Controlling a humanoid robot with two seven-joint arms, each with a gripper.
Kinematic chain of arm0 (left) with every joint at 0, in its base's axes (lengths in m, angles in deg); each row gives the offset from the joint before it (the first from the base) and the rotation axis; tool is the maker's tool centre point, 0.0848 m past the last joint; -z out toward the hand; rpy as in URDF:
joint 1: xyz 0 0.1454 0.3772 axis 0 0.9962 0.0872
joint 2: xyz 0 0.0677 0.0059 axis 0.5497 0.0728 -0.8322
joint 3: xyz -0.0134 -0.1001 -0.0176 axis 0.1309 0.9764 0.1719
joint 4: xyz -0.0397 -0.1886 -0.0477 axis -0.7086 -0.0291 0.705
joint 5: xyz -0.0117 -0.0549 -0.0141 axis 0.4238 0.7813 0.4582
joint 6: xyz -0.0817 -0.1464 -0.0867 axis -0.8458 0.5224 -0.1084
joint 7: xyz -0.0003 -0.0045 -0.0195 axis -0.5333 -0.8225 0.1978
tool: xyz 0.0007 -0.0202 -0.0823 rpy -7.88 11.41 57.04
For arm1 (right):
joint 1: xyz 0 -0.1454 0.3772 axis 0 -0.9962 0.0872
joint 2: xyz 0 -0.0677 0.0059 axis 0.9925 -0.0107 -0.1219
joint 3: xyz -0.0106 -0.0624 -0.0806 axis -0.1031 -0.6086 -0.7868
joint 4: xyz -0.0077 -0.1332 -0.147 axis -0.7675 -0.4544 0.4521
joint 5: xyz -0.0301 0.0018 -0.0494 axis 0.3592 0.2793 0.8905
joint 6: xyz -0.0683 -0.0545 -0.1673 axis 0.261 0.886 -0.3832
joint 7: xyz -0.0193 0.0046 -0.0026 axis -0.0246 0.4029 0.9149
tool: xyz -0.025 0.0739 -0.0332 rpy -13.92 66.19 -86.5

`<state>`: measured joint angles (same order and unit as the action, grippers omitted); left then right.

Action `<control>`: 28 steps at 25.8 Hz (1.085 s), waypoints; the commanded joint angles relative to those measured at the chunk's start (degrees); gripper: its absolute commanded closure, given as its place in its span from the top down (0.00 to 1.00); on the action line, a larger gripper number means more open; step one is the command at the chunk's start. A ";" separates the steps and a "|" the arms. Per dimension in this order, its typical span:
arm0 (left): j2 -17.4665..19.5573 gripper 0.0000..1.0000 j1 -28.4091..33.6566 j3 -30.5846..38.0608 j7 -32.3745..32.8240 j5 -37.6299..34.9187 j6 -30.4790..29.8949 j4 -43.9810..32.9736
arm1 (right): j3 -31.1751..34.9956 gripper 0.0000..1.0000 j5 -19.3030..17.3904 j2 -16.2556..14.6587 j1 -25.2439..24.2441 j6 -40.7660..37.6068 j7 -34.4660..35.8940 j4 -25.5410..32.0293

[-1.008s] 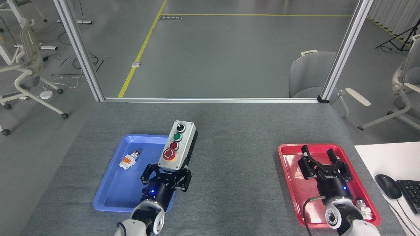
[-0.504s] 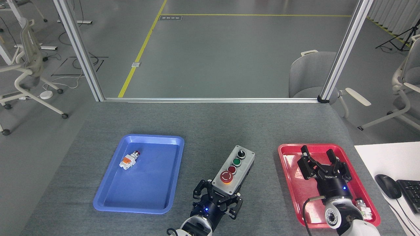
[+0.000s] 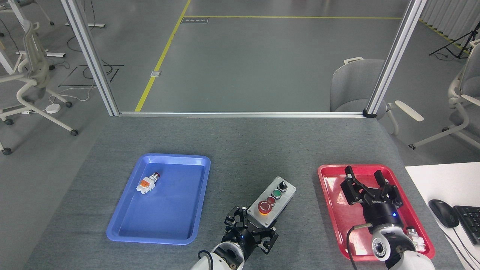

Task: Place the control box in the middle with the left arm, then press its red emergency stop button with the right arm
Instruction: 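Lower the control box onto the table between the trays, then open the left gripper, withdraw it, and move the right gripper toward the box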

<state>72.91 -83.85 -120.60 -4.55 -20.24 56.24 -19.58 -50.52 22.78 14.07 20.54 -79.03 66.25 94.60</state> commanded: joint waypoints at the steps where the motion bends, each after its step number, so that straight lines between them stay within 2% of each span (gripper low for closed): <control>1: 0.00 0.37 -0.41 -0.79 1.34 0.02 0.02 -0.06 | 0.00 0.99 0.00 0.00 0.02 -0.15 -0.07 0.00; 2: 0.00 0.57 -0.41 -0.97 1.34 0.11 0.37 -0.24 | -0.09 0.99 0.00 0.00 0.02 -0.15 -0.07 0.00; 4: 0.08 0.66 -0.41 -0.97 1.34 0.11 0.55 -0.42 | -0.17 0.99 0.00 0.00 0.02 -0.24 -0.07 0.00; 8: 0.08 0.93 -0.32 -1.05 0.82 0.19 0.55 -0.59 | -0.17 0.99 0.00 -0.09 0.02 -0.41 -0.07 0.00; 9: 0.08 0.95 -0.23 -0.97 0.82 0.19 0.55 -1.03 | -0.17 0.99 0.00 -0.09 0.02 -0.41 -0.07 0.00; 13: 0.17 0.98 1.35 -0.97 0.73 0.19 0.28 -3.67 | -0.09 0.99 0.00 -0.09 0.02 -0.33 -0.07 0.00; 18: 1.31 0.98 8.03 -0.61 0.47 0.02 -0.42 -10.17 | 0.00 0.99 0.00 -0.09 0.11 0.20 -0.07 0.00; 23: 11.24 0.99 17.17 4.57 0.38 0.63 -0.51 -24.32 | 0.00 0.99 0.00 -0.18 0.37 0.20 0.02 0.00; 28: 16.78 0.99 25.87 15.56 0.38 2.39 -5.17 -37.51 | -0.17 0.98 0.09 -0.62 0.90 -0.33 0.02 0.00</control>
<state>86.19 -62.92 -111.50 -4.15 -18.66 53.57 -49.15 -50.62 22.82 13.66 21.08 -78.90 66.25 94.60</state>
